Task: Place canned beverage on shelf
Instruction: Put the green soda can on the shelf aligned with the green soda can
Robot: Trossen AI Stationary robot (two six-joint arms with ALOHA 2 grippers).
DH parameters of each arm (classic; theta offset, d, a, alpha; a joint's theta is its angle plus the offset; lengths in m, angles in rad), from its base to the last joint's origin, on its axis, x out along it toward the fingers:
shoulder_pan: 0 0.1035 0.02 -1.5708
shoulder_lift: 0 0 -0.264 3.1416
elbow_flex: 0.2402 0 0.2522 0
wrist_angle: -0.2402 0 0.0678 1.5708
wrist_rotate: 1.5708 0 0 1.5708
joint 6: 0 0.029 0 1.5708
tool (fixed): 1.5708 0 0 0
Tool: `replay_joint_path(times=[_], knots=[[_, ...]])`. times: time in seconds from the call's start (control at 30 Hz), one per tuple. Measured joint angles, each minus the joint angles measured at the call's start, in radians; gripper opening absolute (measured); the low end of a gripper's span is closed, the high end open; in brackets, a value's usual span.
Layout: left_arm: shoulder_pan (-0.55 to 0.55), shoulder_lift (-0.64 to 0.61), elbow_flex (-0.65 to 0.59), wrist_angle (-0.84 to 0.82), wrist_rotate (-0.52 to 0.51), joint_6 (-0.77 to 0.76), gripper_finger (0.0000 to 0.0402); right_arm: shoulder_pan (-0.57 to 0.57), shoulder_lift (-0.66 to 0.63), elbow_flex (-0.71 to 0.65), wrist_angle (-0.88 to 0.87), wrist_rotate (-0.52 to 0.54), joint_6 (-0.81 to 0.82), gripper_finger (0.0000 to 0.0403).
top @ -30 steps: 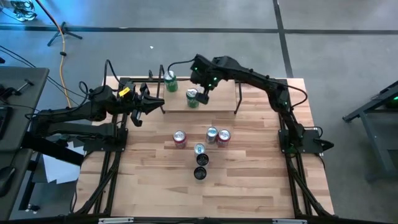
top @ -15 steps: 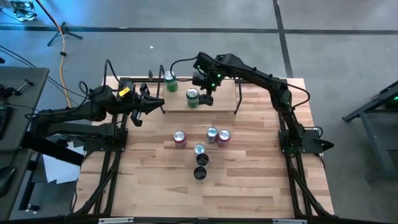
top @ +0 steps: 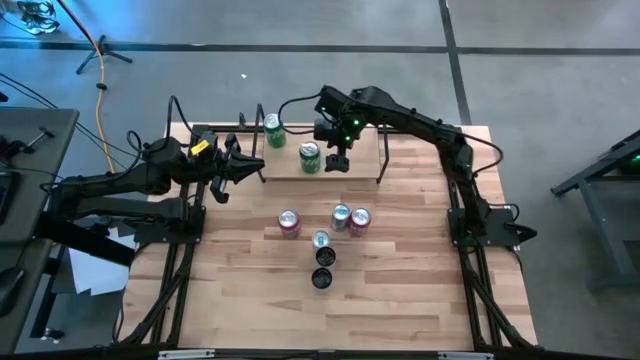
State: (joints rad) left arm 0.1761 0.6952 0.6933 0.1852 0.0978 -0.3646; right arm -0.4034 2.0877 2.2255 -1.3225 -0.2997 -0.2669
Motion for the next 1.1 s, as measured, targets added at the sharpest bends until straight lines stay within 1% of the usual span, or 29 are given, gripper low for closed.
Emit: replay_joint_path(times=[0.07,0.13,0.2,0.27,0.37,0.43,0.5,0.6,0.73,0.8,1.03,1.1], knots=[[0.0,0.0,0.0,0.0,0.0,0.0,0.0,-0.001,-0.098,-0.154,0.092,0.0,0.021,0.0398],[0.0,0.0,0.0,0.0,0.0,0.0,0.0,-0.003,-0.234,-0.371,0.25,0.002,0.073,0.0398],[0.0,0.0,0.0,0.0,0.0,0.001,0.0,-0.003,-0.382,-0.597,0.426,0.007,0.165,0.0398],[0.0,0.0,0.0,0.0,-0.003,0.001,0.0,0.006,-0.507,-0.781,0.66,0.009,0.301,0.0398],[0.0,0.0,0.0,0.0,-0.027,0.001,0.0,0.028,-0.647,-0.977,0.966,0.01,0.449,0.0398],[0.0,0.0,0.0,0.0,-0.038,0.002,0.0,0.052,-0.698,-1.059,1.11,0.009,0.478,0.0398],[0.0,0.0,0.0,0.0,-0.04,0.001,0.0,0.078,-0.716,-1.103,1.166,0.009,0.489,0.0398],[0.0,0.0,0.0,0.0,-0.04,0.001,0.0,0.119,-0.702,-1.118,1.191,0.02,0.51,0.0398],[0.0,0.0,0.0,-0.001,-0.04,0.001,0.0,0.173,-0.657,-1.118,1.299,0.094,0.625,0.0398],[0.0,0.0,0.0,0.0,-0.039,0.001,0.0,0.19,-0.642,-1.118,1.35,0.107,0.664,0.0398],[0.0,0.0,0.0,0.0,-0.039,0.0,0.0,0.203,-0.627,-1.116,1.362,0.116,0.576,0.0398],[0.0,0.0,0.0,0.0,-0.039,0.0,0.0,0.204,-0.629,-1.099,1.345,0.098,0.543,0.0398]])
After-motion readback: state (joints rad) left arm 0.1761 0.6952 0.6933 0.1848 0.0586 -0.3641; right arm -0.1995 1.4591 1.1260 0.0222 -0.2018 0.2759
